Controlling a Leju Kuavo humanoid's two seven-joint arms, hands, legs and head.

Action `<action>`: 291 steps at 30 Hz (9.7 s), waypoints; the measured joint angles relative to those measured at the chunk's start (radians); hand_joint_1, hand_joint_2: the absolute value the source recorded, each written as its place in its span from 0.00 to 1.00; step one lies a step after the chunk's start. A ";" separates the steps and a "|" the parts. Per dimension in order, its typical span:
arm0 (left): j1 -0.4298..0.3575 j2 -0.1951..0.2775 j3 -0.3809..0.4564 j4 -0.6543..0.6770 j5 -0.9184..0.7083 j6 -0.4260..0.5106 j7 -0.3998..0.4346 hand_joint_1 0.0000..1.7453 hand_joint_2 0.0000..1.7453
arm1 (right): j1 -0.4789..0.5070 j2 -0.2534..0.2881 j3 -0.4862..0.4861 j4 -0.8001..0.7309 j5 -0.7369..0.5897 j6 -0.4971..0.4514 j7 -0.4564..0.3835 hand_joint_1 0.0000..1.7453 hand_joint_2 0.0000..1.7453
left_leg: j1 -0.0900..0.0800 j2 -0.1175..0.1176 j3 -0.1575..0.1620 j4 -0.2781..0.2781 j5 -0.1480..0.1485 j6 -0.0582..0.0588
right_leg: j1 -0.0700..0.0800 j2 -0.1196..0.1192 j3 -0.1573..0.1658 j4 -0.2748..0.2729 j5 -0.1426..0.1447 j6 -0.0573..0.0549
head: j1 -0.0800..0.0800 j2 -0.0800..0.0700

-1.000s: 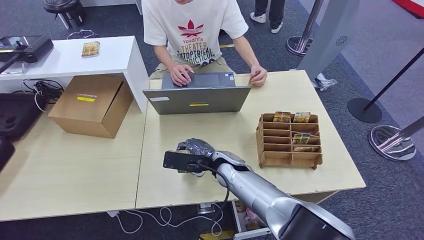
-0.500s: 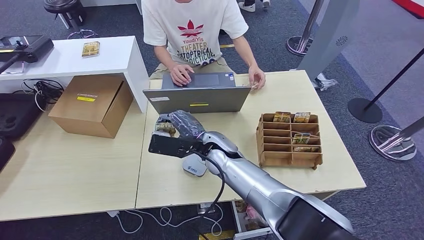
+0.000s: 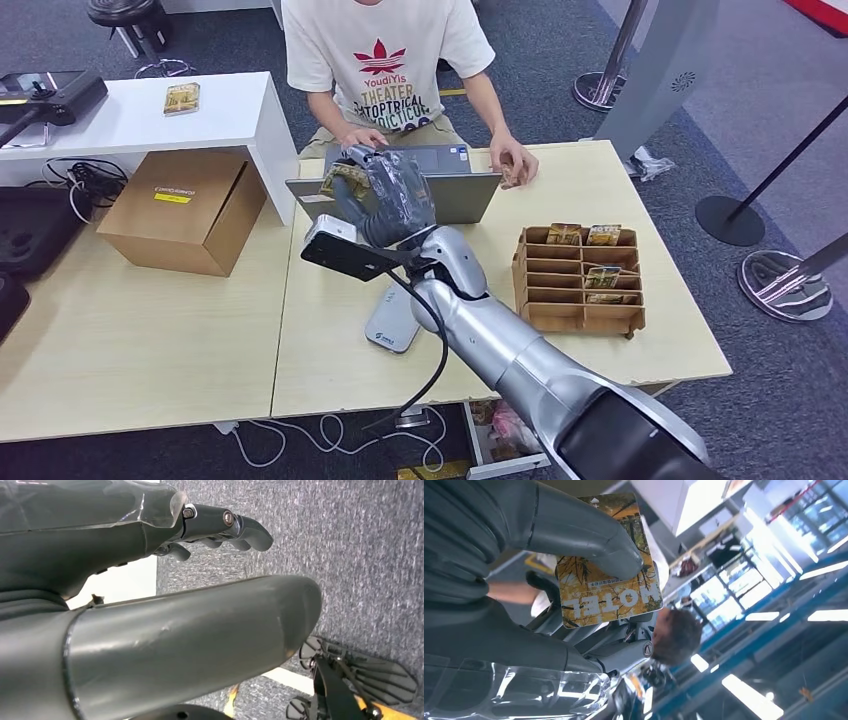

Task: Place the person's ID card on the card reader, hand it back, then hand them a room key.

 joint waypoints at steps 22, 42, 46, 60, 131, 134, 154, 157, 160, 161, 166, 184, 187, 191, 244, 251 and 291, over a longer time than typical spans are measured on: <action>0.000 -0.007 -0.003 0.000 -0.046 -0.004 0.025 0.00 0.00 | 0.030 0.059 -0.695 -0.052 0.826 -0.128 -0.028 1.00 1.00 | 0.000 -0.001 0.000 0.000 0.000 0.000 | 0.000 0.000 0.000 0.000 0.000 0.000 | 0.000 0.000; 0.001 -0.010 -0.002 0.000 -0.031 0.009 0.030 0.00 0.00 | 0.037 0.075 -0.867 -0.089 0.919 -0.128 0.022 1.00 1.00 | 0.000 0.000 0.000 0.000 0.000 0.000 | 0.000 0.000 0.000 0.000 0.000 0.000 | 0.000 0.000; 0.001 -0.011 -0.003 0.000 -0.028 0.012 0.029 0.00 0.00 | 0.039 0.076 -0.868 -0.086 0.924 -0.128 0.027 1.00 1.00 | 0.000 0.000 0.000 0.000 0.000 0.000 | 0.000 0.000 0.000 0.000 0.000 0.000 | 0.000 0.000; 0.001 -0.014 -0.002 0.000 -0.025 0.021 0.029 0.00 0.00 | 0.047 0.077 -0.867 -0.050 0.931 -0.128 0.059 0.00 1.00 | 0.000 0.000 0.000 0.000 0.000 0.000 | 0.000 0.000 0.000 0.000 0.000 0.000 | 0.000 0.000; 0.021 -0.025 0.068 0.000 0.054 0.053 0.022 0.00 0.00 | 0.078 -0.256 -0.515 0.013 0.754 0.037 0.393 0.00 1.00 | 0.000 -0.001 -0.001 0.000 0.000 0.000 | 0.000 -0.001 -0.001 -0.001 0.000 0.000 | 0.000 0.000; 0.021 -0.025 0.068 0.000 0.051 0.049 0.029 0.00 0.00 | 0.084 -0.280 -0.506 -0.026 0.758 0.055 0.418 0.00 1.00 | 0.000 -0.001 -0.001 0.000 0.000 0.000 | 0.000 -0.001 -0.001 -0.001 0.000 0.000 | 0.000 0.000; 0.023 -0.025 0.068 0.000 0.045 0.038 0.039 0.00 0.00 | 0.073 -0.377 -0.472 -0.119 0.747 0.337 0.462 0.00 1.00 | -0.001 -0.001 -0.001 0.000 0.000 0.000 | -0.001 -0.001 -0.001 -0.001 0.001 0.001 | 0.000 0.000; 0.024 -0.025 0.068 0.000 0.047 0.039 0.043 0.00 0.00 | 0.068 -0.388 -0.468 -0.125 0.746 0.365 0.462 0.00 1.00 | -0.001 -0.001 -0.001 0.001 0.000 0.000 | 0.000 -0.001 -0.001 -0.001 0.001 0.001 | 0.000 0.000; 0.024 -0.025 0.068 0.000 0.051 0.039 0.044 0.00 0.00 | 0.057 -0.398 -0.462 -0.126 0.744 0.391 0.464 0.00 1.00 | 0.000 -0.001 -0.001 0.001 0.000 0.000 | 0.000 -0.001 -0.001 -0.001 0.001 0.001 | 0.000 0.000; 0.024 -0.025 0.068 0.000 0.051 0.039 0.045 0.00 0.00 | 0.053 -0.402 -0.458 -0.126 0.742 0.402 0.465 0.00 1.00 | 0.000 -0.001 -0.001 0.001 0.000 0.000 | 0.000 -0.001 -0.001 -0.001 0.001 0.001 | 0.000 0.000; 0.025 -0.025 0.068 0.000 0.052 0.039 0.042 0.00 0.00 | 0.047 -0.430 -0.433 -0.132 0.715 0.453 0.475 0.00 1.00 | 0.000 -0.001 -0.001 0.001 0.000 0.000 | 0.000 -0.001 -0.001 -0.001 0.001 0.001 | 0.000 0.000; 0.025 -0.025 0.071 0.000 0.055 0.023 0.030 0.00 0.00 | 0.046 -0.465 -0.374 -0.134 0.639 0.549 0.468 0.00 1.00 | 0.000 -0.001 -0.001 0.001 0.000 0.000 | 0.000 -0.001 -0.001 -0.001 0.001 0.001 | 0.000 0.000; 0.026 -0.024 0.072 0.000 0.051 0.015 0.024 0.00 0.00 | 0.047 -0.473 -0.367 -0.125 0.595 0.587 0.449 0.00 1.00 | 0.000 -0.001 -0.001 0.001 0.000 0.000 | 0.000 -0.001 -0.001 -0.001 0.001 0.001 | 0.000 0.000; 0.029 -0.023 0.072 0.000 0.042 0.006 0.016 0.00 0.00 | 0.050 -0.495 -0.365 -0.113 0.541 0.616 0.420 0.00 1.00 | -0.001 -0.001 -0.001 0.001 0.000 0.001 | -0.001 -0.001 -0.001 -0.001 0.001 0.001 | 0.000 0.000; 0.027 -0.028 0.072 0.000 0.016 -0.002 -0.003 0.00 0.00 | 0.051 -0.563 -0.319 -0.020 0.429 0.737 0.341 0.00 1.00 | 0.000 -0.001 -0.002 0.001 -0.001 0.001 | -0.001 -0.001 -0.001 -0.001 0.001 0.001 | 0.000 0.000; 0.023 -0.028 0.072 0.000 0.014 -0.003 -0.003 0.00 0.00 | 0.045 -0.563 -0.316 0.000 0.429 0.720 0.341 0.00 1.00 | -0.001 -0.001 -0.002 0.001 -0.001 0.001 | -0.001 -0.001 0.000 -0.001 0.001 0.001 | 0.000 0.000; 0.019 -0.026 0.071 0.000 0.014 0.001 0.010 0.00 0.00 | 0.006 -0.526 -0.292 0.086 0.443 0.707 0.350 1.00 1.00 | -0.001 -0.001 -0.002 0.002 -0.001 0.001 | -0.001 -0.001 0.000 -0.001 0.001 0.001 | 0.000 0.000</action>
